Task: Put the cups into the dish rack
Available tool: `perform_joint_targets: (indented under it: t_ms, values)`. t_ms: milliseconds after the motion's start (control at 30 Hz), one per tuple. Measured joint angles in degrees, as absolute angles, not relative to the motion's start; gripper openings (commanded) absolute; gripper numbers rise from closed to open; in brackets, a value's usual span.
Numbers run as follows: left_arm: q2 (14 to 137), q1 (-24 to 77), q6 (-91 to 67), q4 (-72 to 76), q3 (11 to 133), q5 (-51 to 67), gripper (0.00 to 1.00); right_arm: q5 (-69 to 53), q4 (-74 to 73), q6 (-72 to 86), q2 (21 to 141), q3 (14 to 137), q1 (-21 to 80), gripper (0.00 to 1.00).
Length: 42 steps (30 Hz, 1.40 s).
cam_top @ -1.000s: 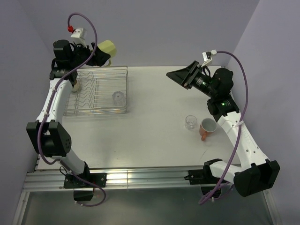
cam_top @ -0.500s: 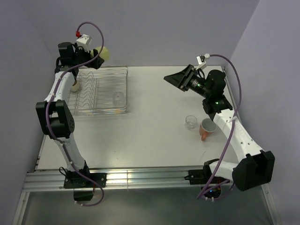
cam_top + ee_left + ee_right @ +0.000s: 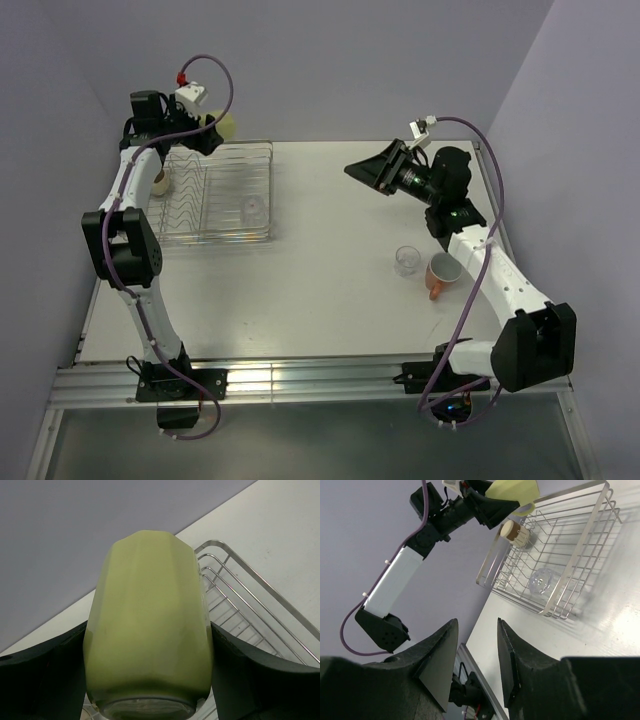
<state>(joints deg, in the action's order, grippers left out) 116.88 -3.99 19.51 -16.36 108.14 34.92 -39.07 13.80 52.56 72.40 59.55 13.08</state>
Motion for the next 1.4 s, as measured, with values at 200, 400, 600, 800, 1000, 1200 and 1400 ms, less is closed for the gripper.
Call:
perform_joint_targets:
  t_ms: [200,400,600,800,1000,1200,1400]
  values:
    - [116.88,-3.95,20.75,-17.52,106.8,35.03,0.0,-39.7,16.1,53.06,73.67,58.78,13.08,0.44]
    - [116.88,-3.38,21.39,-19.44,105.06,33.85,0.0,-39.99,17.1,53.08,73.78,58.24,13.08,0.44]
    - [116.88,-1.21,23.97,-21.28,105.01,30.5,0.0,-40.18,18.11,53.23,74.5,57.63,13.08,0.44]
    - [116.97,0.12,25.45,-22.57,105.01,28.51,0.0,-40.32,18.24,53.25,75.22,57.52,13.08,0.44]
    - [116.97,1.43,25.78,-25.17,105.03,24.73,0.0,-40.62,18.68,53.32,75.66,57.14,13.08,0.44]
    - [118.65,3.84,23.66,-29.95,108.2,21.3,0.0,-41.06,19.55,53.56,76.29,56.64,13.08,0.44]
    - [121.67,5.89,20.73,-35.44,114.93,19.2,0.0,-41.3,19.73,53.52,76.29,56.62,13.08,0.43]
